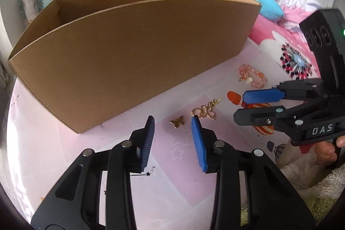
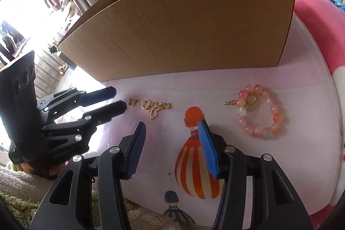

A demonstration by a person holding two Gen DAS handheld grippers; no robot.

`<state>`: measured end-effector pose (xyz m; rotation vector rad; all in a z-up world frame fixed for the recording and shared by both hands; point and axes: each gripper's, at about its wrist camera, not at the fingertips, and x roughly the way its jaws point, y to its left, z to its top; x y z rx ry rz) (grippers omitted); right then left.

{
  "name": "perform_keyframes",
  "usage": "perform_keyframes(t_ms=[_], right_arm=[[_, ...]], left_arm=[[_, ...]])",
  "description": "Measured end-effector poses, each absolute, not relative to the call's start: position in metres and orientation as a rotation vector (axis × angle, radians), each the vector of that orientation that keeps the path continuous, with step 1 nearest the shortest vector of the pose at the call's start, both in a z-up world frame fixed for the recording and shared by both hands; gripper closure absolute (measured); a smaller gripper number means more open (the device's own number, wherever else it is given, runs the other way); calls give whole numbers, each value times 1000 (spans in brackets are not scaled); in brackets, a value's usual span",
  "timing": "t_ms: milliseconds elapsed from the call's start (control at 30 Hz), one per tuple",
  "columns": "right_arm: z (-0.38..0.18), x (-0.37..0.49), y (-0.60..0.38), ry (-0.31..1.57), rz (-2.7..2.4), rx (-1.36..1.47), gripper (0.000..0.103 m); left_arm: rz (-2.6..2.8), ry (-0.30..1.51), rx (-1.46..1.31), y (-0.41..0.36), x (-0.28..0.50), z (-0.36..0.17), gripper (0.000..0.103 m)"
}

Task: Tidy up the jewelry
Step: 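Close the left gripper on the gold butterfly charm while the right grips the gold earring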

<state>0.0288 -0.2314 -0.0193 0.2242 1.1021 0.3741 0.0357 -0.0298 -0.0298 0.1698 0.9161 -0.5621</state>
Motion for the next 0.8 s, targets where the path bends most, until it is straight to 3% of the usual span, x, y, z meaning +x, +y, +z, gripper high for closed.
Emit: perform_keyframes(t_ms=[167,367,800], right_arm=[[-19,28,-234,1100,376,221,53],[-18,29,-235,1098,379,218,53],[-19,32,-232,1099,373,213,53]], left_arm=[[-532,926,221,-42,37,-36,70],[-513,910,229,-42,39,-36,81],[-532,887,276,-48,36,-38,91]])
